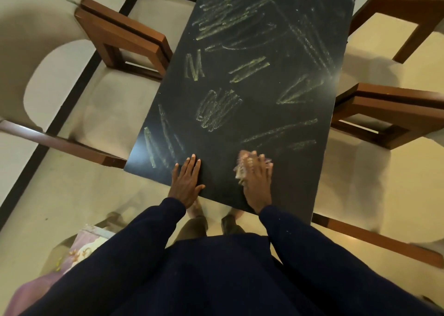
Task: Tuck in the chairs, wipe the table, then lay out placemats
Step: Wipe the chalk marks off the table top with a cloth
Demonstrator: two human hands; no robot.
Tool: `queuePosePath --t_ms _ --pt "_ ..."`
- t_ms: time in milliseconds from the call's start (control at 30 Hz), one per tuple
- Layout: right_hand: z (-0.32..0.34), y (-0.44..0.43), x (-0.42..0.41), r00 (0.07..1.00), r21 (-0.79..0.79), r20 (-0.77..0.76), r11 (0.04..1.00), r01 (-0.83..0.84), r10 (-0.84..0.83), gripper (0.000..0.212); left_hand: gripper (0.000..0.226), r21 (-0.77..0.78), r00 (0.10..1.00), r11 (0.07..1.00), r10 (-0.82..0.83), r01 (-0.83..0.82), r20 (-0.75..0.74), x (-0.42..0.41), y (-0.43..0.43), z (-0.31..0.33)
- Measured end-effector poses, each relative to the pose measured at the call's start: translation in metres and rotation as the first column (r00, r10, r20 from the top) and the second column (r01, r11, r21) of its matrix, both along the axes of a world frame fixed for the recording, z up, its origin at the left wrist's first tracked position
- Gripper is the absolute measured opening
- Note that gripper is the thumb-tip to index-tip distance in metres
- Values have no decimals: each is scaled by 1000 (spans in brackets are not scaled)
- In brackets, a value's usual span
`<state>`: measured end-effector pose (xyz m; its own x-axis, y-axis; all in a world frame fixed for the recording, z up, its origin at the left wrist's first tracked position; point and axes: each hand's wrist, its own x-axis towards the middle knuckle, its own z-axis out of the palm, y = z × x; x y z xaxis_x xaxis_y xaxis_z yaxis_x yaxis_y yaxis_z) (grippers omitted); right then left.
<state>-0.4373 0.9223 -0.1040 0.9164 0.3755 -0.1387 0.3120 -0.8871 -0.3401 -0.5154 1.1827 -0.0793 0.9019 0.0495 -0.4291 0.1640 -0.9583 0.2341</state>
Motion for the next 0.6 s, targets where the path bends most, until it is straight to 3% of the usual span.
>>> queuePosePath --t_ms 100,167,233,300,367,433,500,567,600 --pt "-3 -4 -30 894 -28 -22 893 -449 448 100 90 2 1000 1000 23 -23 17 -7 19 -1" --pt "-4 -32 -35 838 -5 -61 840 -543 542 93 91 -2 999 999 34 -34 1 -14 29 -5" --pt "-4 -56 -29 909 -28 -43 909 -415 414 97 91 -37 999 999 35 -35 17 -18 42 -11" --pt "-4 -58 -21 993 -55 17 992 -115 116 98 91 -40 997 999 21 -17 80 -20 53 -14" --pt "-3 -34 -14 985 -49 19 984 172 -171 95 92 -61 993 998 28 -21 118 -25 60 -12" --pt "-5 9 -14 955 -46 25 954 297 -296 97 92 -76 989 996 60 -50 136 -34 67 -11" --pt "-9 51 -19 982 -29 32 982 189 -188 105 90 -58 987 997 65 -58 144 -39 77 -10" --pt "-14 74 -34 990 -39 14 989 -142 143 111 88 -59 987 996 77 -69 138 -45 87 -8" --pt "-14 76 -41 948 -51 2 947 -317 317 110 86 -54 985 995 88 -81 150 -49 91 -8"
